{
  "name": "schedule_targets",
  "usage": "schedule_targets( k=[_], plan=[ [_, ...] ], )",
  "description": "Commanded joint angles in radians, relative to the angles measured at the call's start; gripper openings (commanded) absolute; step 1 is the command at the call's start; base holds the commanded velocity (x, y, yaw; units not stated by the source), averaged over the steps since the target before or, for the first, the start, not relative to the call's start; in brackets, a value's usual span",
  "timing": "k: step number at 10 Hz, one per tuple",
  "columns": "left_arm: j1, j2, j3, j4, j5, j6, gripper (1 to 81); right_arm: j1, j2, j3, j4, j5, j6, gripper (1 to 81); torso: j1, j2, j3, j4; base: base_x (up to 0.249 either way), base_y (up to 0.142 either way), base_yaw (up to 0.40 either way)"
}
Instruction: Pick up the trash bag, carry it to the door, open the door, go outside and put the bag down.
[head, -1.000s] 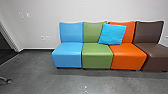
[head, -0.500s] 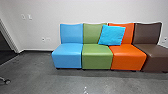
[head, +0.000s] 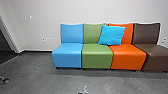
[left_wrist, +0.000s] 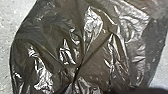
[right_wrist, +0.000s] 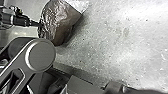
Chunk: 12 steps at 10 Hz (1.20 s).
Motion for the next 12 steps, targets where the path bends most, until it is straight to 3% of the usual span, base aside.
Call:
schedule_targets(
  k=[1, 2, 4, 6, 8, 10, 11, 12],
  plan=[
    [-0.114, 0.007, -0.018, -0.003, 0.054, 0.002, 81.1, 0.099, -0.051, 0.024, 0.026, -0.058, 0.001, 81.1, -0.001, 0.001, -0.091, 0.0, 0.0, 0.0, 0.0],
    [-0.108, 0.008, -0.035, -0.005, 0.049, 0.002, 81.1, 0.108, -0.053, 0.024, 0.027, -0.058, 0.001, 81.1, 0.005, -0.005, -0.025, 0.0, 0.0, 0.0, 0.0],
    [-0.082, 0.022, -0.072, -0.006, -0.001, 0.001, 81.1, 0.143, -0.054, 0.017, 0.03, -0.111, 0.005, 81.1, 0.013, -0.013, -0.074, 0.0, 0.0, 0.0, 0.0],
    [-0.024, 0.044, -0.109, -0.003, -0.13, 0.004, 81.1, 0.163, -0.053, 0.014, 0.026, -0.122, 0.007, 81.1, 0.015, -0.014, -0.085, 0.0, 0.0, 0.0, 0.0],
    [0.012, 0.08, -0.179, 0.026, -0.231, 0.004, 81.1, 0.179, -0.04, 0.004, 0.024, -0.141, 0.007, 81.1, 0.015, -0.014, -0.084, 0.0, 0.0, 0.0, 0.0],
    [0.015, 0.113, -0.239, 0.026, -0.236, 0.004, 81.1, 0.182, -0.036, 0.009, 0.021, -0.139, 0.007, 81.1, 0.015, -0.014, -0.084, 0.0, 0.0, 0.0, 0.0],
    [0.015, 0.114, -0.247, 0.026, -0.236, 0.004, 81.1, 0.182, -0.036, 0.016, 0.018, -0.139, 0.007, 81.1, 0.015, -0.014, -0.152, 0.0, 0.0, 0.0, 0.0],
    [0.017, 0.114, -0.247, 0.026, -0.236, 0.004, 81.1, 0.182, -0.033, 0.018, 0.016, -0.139, 0.007, 81.1, 0.015, -0.014, -0.09, 0.0, 0.0, 0.0, 0.0]
  ],
)
